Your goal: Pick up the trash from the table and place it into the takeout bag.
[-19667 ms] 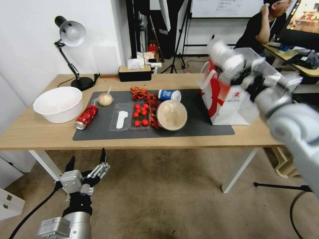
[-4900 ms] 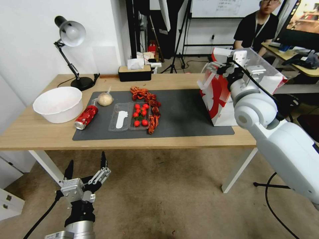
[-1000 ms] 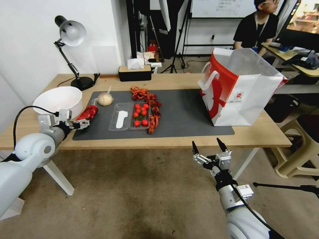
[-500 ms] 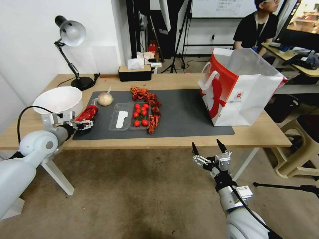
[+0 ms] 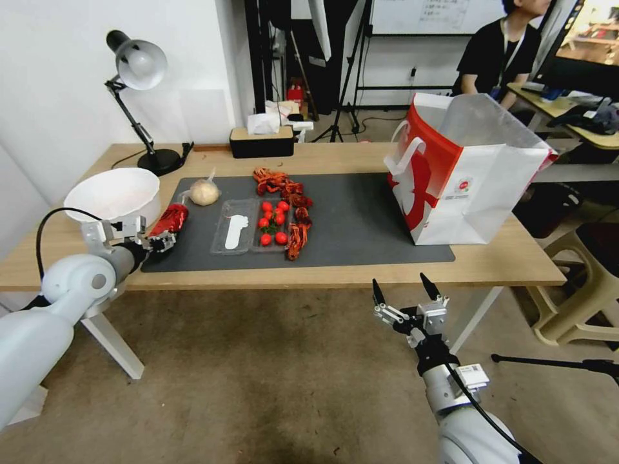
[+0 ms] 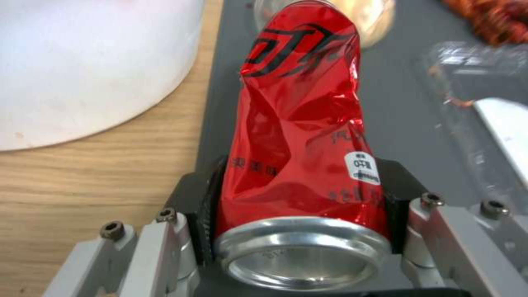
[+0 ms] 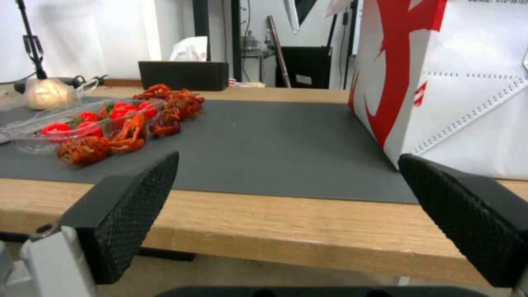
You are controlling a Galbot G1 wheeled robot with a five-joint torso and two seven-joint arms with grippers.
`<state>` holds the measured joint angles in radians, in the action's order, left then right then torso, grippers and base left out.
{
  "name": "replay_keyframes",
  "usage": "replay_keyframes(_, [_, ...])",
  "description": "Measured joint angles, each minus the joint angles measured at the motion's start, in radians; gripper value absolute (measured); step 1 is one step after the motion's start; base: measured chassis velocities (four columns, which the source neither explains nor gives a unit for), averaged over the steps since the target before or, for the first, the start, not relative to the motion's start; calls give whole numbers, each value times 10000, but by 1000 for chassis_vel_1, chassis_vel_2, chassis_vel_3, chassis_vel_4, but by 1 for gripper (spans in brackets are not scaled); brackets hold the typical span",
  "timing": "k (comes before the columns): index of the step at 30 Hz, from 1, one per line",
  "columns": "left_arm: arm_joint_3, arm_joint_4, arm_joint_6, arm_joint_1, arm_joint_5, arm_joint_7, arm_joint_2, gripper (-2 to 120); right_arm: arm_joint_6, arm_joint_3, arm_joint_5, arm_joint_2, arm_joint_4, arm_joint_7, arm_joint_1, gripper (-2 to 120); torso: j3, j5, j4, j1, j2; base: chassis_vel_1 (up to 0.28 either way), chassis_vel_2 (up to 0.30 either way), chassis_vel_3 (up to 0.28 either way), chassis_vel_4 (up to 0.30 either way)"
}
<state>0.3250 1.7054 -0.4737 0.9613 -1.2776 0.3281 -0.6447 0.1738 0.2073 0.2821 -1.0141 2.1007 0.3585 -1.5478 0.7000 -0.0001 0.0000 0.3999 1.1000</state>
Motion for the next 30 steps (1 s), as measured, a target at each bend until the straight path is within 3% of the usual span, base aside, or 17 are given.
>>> replay_keyframes(3, [229, 302, 243, 324, -52, -142, 21, 51, 35, -6, -42, -26, 7, -1, -29, 100, 0, -1, 0, 1, 0, 0, 0, 0, 0])
replay_keyframes(5, [642, 1052, 463, 867, -275, -920, 238, 51, 55, 15, -79, -28, 115, 17, -122, 100, -1, 2, 1, 0, 0, 0, 0, 0, 0])
replay_keyframes(6, [642, 1052, 463, 867, -275, -920, 238, 51, 55, 15, -79, -28, 115, 17, -122, 100, -1, 2, 1, 0, 0, 0, 0, 0, 0])
replay_keyframes(8, [748, 1643, 613, 1031, -329, -1481, 445, 51, 64, 68, -100, -27, 164, 52, -192, 100, -2, 0, 3, 1, 0, 0, 0, 0, 0])
replay_keyframes(14, [380, 2519, 918, 320, -444, -2096, 847, 51, 69, 117, -215, -110, 286, 88, -400, 100, -2, 2, 1, -1, 0, 0, 0, 0, 0])
replay_keyframes(17, [-986, 2440, 1574, -1214, -497, -2732, 1142, 51, 70, 147, -356, -220, 344, 107, -571, 100, -2, 0, -2, 0, 0, 0, 0, 0, 0])
replay_keyframes(18, [-986, 2440, 1574, -1214, -497, -2732, 1142, 51, 70, 147, -356, -220, 344, 107, -571, 100, -2, 0, -2, 0, 0, 0, 0, 0, 0])
replay_keyframes(21, [-3492, 1788, 2097, -3730, -529, -3103, 1125, 51, 71, 174, -468, -319, 385, 111, -670, 100, 0, -5, 2, 0, 0, 0, 0, 0, 0])
replay_keyframes(22, [-3492, 1788, 2097, -3730, -529, -3103, 1125, 51, 71, 174, -468, -319, 385, 111, -670, 100, 0, -5, 2, 0, 0, 0, 0, 0, 0])
replay_keyframes(26, [-6475, 415, 2383, -7681, -927, -3152, 68, 51, 61, 212, -587, -484, 395, 135, -696, 100, 0, 6, -4, 1, -1, 0, 0, 0, 0])
replay_keyframes(27, [-6475, 415, 2383, -7681, -927, -3152, 68, 51, 61, 212, -587, -484, 395, 135, -696, 100, 0, 6, -4, 1, -1, 0, 0, 0, 0])
replay_keyframes(30, [-8046, -710, 2415, -9624, -1069, -3120, -1168, 51, 32, 212, -676, -628, 392, 142, -694, 100, 1, 7, -5, 3, -2, 0, 0, 0, 0])
